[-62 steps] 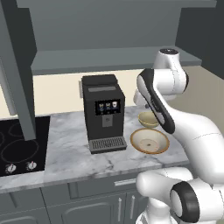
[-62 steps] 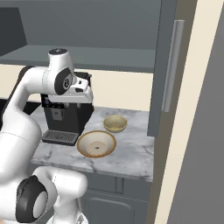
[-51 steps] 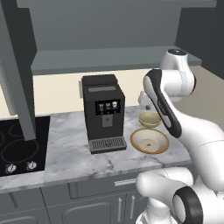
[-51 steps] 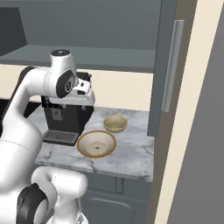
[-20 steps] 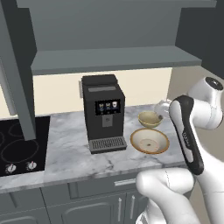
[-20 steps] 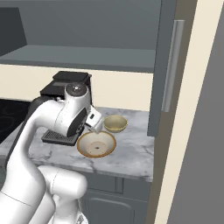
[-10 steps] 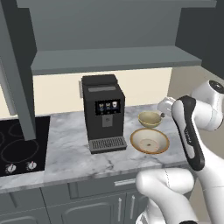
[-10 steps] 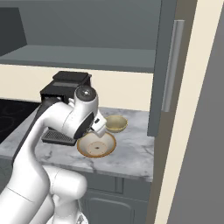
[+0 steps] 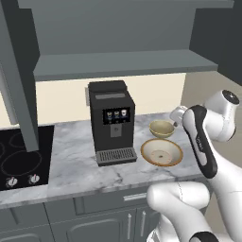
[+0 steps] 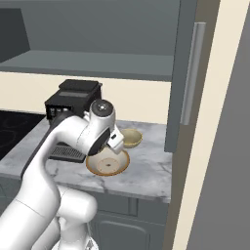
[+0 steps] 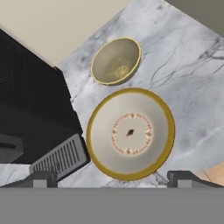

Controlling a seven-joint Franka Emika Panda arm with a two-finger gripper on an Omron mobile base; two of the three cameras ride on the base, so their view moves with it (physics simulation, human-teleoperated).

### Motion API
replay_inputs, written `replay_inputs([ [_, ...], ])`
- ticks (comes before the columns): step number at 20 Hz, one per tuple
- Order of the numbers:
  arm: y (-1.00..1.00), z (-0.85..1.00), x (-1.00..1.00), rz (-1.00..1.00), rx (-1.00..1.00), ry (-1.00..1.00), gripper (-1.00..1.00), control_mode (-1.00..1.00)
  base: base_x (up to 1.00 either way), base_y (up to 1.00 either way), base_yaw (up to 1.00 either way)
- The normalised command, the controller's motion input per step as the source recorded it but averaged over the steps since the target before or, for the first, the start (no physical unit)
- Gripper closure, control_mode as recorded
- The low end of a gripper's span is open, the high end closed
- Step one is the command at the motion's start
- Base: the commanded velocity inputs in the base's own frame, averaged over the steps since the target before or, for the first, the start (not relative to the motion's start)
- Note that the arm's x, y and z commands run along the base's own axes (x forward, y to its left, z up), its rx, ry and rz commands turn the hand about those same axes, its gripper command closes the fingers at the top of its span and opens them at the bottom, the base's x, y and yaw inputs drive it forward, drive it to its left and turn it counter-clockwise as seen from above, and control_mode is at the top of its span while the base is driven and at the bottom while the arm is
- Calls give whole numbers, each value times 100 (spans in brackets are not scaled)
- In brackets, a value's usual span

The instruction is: Pick up the bowls on the counter and stack them on top of one another in the open cabinet. Place the smaller bowl on top of the larger bowl.

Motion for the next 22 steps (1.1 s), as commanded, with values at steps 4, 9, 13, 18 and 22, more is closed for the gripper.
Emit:
replay_inputs([
  [4, -14, -22, 26, -1, 0, -1, -100, -100, 0, 0, 0],
  [9, -21, -28, 29, 0, 1, 0, -100, -100, 0, 0, 0],
  [13, -22, -26, 35, 0, 2, 0, -100, -100, 0, 0, 0],
  [18, -19, -25, 39, 0, 3, 0, -100, -100, 0, 0, 0],
  [22, -14, -26, 39, 0, 2, 0, -100, -100, 0, 0, 0],
])
